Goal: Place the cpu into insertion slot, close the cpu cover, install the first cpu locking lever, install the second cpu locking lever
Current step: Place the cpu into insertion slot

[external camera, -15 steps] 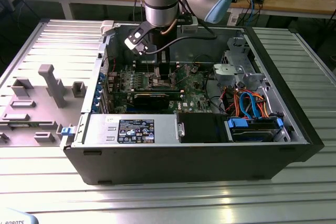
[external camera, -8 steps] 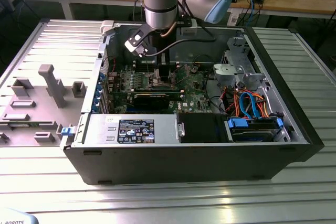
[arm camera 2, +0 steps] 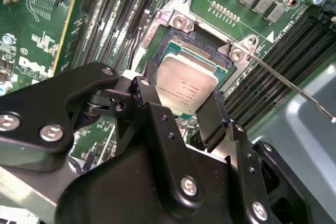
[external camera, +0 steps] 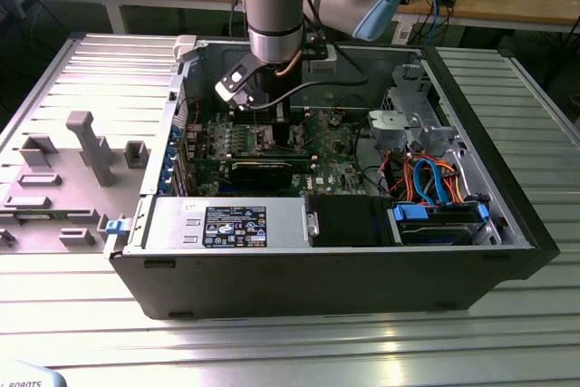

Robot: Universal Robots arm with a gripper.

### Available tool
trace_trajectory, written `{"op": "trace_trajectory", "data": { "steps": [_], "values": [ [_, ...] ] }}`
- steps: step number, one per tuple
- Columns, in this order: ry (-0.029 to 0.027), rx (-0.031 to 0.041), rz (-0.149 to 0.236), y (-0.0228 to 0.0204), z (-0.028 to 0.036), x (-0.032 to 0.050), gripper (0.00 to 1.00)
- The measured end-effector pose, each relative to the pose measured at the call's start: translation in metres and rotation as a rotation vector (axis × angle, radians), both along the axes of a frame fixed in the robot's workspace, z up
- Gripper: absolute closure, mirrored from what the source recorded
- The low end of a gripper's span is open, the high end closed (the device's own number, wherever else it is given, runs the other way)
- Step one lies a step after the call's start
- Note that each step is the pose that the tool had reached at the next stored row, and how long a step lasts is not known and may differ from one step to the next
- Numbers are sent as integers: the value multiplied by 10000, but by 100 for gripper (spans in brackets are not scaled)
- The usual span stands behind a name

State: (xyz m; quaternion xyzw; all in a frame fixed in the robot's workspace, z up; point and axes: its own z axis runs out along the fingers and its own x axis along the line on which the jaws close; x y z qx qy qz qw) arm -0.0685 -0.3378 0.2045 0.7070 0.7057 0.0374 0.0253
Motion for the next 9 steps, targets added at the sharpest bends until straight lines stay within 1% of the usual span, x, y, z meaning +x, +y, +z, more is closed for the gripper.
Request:
{"op": "trace_trajectory", "data": {
  "steps": [9],
  "values": [
    [0,1,-38,1,-53,-17,46]
  ]
}}
